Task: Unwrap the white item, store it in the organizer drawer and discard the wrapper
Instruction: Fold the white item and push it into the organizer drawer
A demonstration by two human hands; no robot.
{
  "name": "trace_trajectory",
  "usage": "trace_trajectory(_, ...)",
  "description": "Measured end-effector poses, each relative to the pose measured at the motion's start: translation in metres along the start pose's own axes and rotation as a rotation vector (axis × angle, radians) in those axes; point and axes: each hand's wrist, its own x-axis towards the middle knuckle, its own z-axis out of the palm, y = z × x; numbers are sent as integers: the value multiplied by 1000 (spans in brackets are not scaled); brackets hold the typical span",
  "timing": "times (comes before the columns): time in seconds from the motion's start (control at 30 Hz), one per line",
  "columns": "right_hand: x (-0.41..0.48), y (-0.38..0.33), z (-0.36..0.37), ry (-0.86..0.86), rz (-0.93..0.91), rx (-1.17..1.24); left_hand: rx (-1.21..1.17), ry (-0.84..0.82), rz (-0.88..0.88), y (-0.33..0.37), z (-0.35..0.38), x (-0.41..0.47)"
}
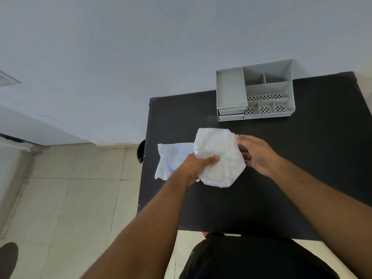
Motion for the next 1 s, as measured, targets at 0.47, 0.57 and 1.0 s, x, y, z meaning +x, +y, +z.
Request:
trace_trajectory(0.47,-1,2,2,-21,68,80,-99,47,27,4,4,7)
trace_trajectory(0.57,-13,9,6,-162,141,16,-224,36,44,10,7,7)
trace_trajectory(1.0,-3,15,25,48,-105,-100,-333,-61,-68,9,9,1)
